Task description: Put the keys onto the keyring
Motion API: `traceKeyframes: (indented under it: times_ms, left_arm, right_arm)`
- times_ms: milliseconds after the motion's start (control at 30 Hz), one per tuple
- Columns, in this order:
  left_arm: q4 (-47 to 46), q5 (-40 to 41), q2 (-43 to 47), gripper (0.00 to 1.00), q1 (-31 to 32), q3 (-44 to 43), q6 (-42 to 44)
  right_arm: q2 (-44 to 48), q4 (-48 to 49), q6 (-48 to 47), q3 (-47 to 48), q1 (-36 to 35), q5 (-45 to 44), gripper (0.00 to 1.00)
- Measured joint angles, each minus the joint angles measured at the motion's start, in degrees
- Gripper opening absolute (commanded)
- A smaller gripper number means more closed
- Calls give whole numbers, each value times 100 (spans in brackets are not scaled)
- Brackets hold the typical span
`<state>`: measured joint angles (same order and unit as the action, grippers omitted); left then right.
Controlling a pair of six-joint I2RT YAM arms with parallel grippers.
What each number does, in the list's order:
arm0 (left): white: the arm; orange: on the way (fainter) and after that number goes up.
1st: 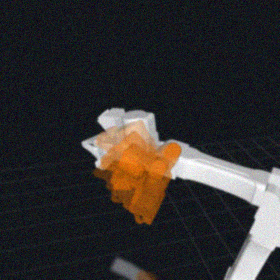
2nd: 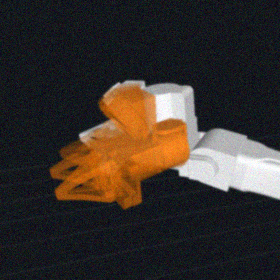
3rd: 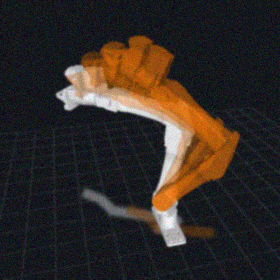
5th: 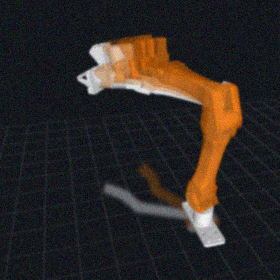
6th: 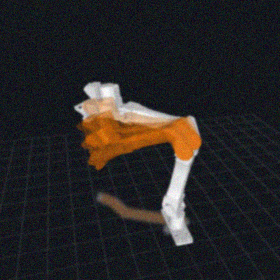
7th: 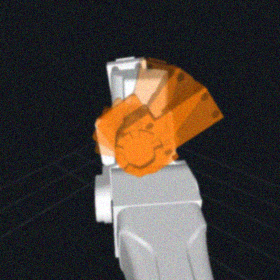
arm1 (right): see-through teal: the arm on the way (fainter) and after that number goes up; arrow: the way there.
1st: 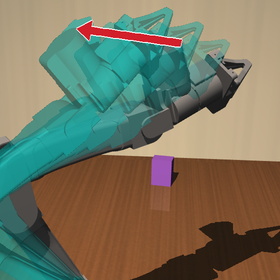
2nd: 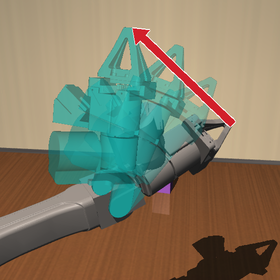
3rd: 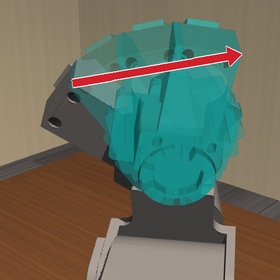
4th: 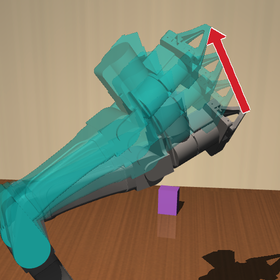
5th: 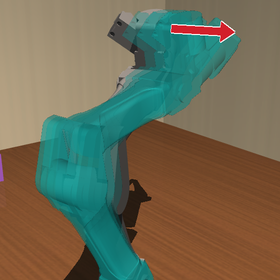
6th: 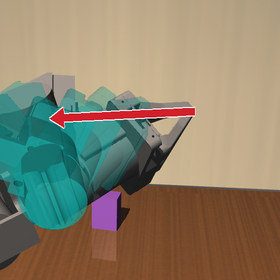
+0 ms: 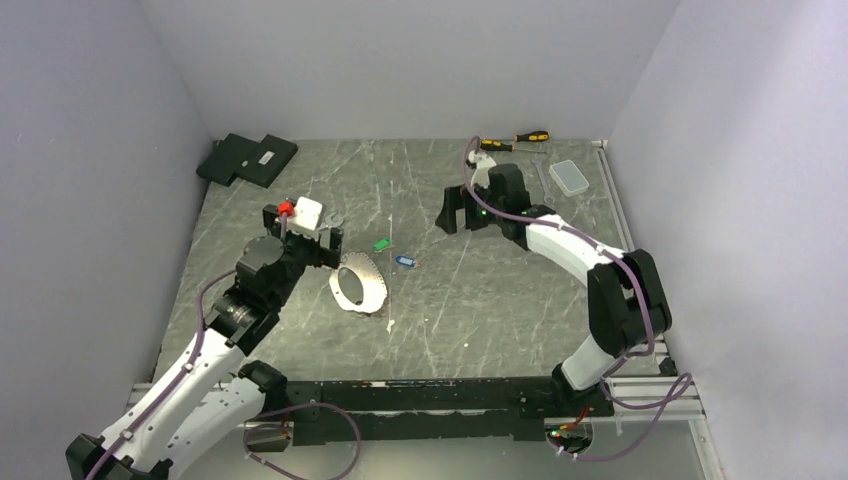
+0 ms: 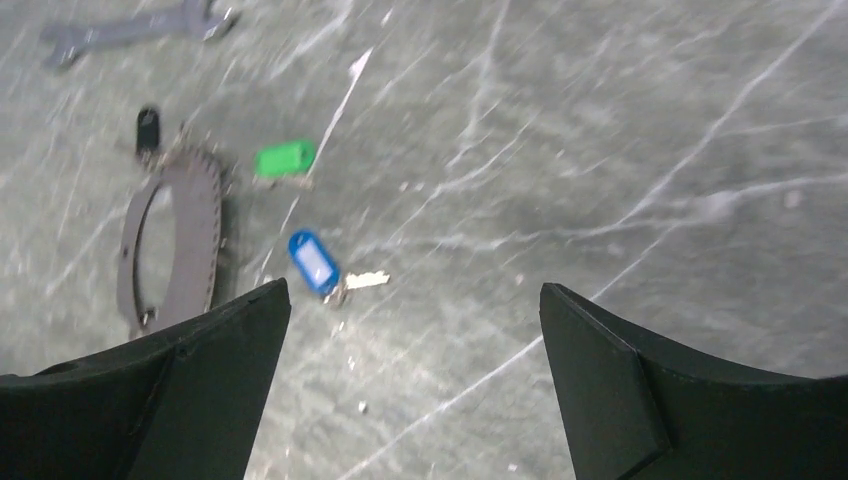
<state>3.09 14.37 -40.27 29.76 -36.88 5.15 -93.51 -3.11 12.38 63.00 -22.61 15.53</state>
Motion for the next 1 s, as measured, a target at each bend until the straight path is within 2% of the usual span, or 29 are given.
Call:
traceKeyframes:
  times_ms: [233, 567, 767, 1000]
  left_arm:
    - [177, -144, 0, 99, 0, -13, 28]
    - [-46, -299, 175, 99, 0, 35, -7]
    - [-61, -402, 114, 99, 0, 35, 22]
    - [-15, -544, 118, 99, 0, 35, 70]
  right_arm:
    - [461, 577, -262, -837, -162, 879, 99]
    - [623, 1027, -328, -992, -245, 922, 98]
    - [658, 1185, -348, -1145, -271, 776, 91]
    - [380, 1174, -625, -1152, -452, 874, 76]
